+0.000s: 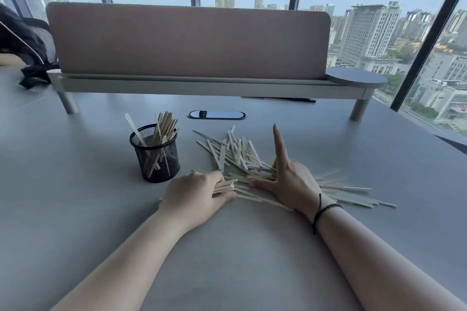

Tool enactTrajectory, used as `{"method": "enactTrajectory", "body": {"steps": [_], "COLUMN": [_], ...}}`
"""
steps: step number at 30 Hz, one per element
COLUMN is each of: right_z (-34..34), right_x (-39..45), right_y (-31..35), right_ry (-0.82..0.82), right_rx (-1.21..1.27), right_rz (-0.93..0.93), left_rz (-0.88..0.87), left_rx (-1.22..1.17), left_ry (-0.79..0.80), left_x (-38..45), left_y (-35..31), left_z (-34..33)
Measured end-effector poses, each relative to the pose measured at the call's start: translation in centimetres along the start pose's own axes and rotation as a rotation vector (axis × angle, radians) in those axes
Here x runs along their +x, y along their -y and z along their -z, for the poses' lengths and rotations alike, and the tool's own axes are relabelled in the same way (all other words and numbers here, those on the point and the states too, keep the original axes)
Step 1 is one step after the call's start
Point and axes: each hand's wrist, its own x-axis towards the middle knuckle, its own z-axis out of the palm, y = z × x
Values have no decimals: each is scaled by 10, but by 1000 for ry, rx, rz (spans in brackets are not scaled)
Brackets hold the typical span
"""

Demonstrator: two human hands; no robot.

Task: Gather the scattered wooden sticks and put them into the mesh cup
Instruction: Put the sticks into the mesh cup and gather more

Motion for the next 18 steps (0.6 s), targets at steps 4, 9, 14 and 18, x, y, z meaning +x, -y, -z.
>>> {"method": "enactTrajectory", "body": {"steps": [4,9,14,18], "right_z": [-5,-4,-8,-7], "right_x": [5,8,10,11], "right_y": [-6,-9,-12,-8], "right_ry": [12,68,25,24], "right_rx": [43,-104,-126,-178], "right_rz": [32,15,88,94], "left_rz": [4,18,37,44], "left_rx": [36,30,10,-6], "left_ry": [-74,-75,-72,-80], "left_x": [6,10,11,12], "left_y": [-2,-1,0,0], "left_z": [-8,-14,-13,-12]}}
